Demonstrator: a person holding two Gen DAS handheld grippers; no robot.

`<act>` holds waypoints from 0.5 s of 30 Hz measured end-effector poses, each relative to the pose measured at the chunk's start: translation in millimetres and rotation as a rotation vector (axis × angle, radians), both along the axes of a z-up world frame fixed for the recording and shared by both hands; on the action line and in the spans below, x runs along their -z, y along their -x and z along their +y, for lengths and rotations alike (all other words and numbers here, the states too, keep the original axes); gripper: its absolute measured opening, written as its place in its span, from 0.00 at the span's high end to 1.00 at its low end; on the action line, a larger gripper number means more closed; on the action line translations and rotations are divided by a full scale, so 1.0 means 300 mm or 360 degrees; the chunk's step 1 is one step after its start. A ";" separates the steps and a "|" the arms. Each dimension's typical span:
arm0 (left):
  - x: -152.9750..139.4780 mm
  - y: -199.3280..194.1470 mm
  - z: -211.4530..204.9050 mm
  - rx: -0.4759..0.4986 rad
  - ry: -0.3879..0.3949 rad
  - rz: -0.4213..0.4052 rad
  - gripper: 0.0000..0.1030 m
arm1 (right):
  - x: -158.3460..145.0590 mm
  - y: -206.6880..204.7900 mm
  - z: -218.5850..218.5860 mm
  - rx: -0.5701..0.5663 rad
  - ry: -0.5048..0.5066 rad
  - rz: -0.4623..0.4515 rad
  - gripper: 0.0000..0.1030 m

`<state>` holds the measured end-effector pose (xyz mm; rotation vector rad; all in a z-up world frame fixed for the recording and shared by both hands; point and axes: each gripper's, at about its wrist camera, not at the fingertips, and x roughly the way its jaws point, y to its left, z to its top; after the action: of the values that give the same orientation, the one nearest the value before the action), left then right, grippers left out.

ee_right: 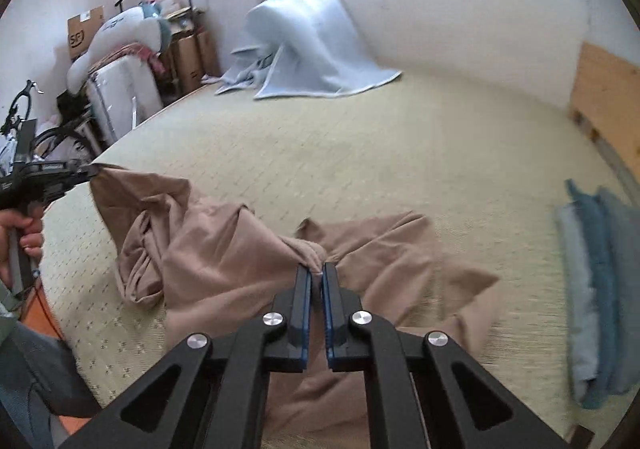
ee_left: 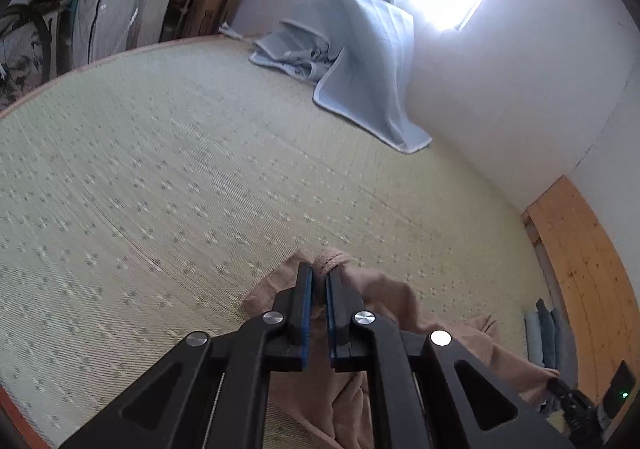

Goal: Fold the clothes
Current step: 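Lift the tan shirt high with both tools, holding it stretched between them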

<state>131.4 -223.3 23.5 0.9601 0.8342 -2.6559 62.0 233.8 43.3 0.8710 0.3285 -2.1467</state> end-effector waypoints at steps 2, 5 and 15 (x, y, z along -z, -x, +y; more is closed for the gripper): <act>-0.030 -0.037 -0.009 -0.0015 0.0028 0.0031 0.95 | -0.033 -0.019 0.033 0.0042 0.0007 0.0047 0.97; -0.079 -0.095 -0.021 -0.0040 0.0098 0.0070 0.95 | -0.090 -0.048 0.077 0.0141 -0.0002 0.0119 0.97; -0.297 -0.232 -0.023 -0.0052 0.0177 0.0237 0.96 | -0.334 -0.106 0.241 0.0417 0.0046 0.0374 0.97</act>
<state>201.0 -230.1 112.7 0.7240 0.7156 -2.7388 93.8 306.0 143.6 0.6755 0.3135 -2.4990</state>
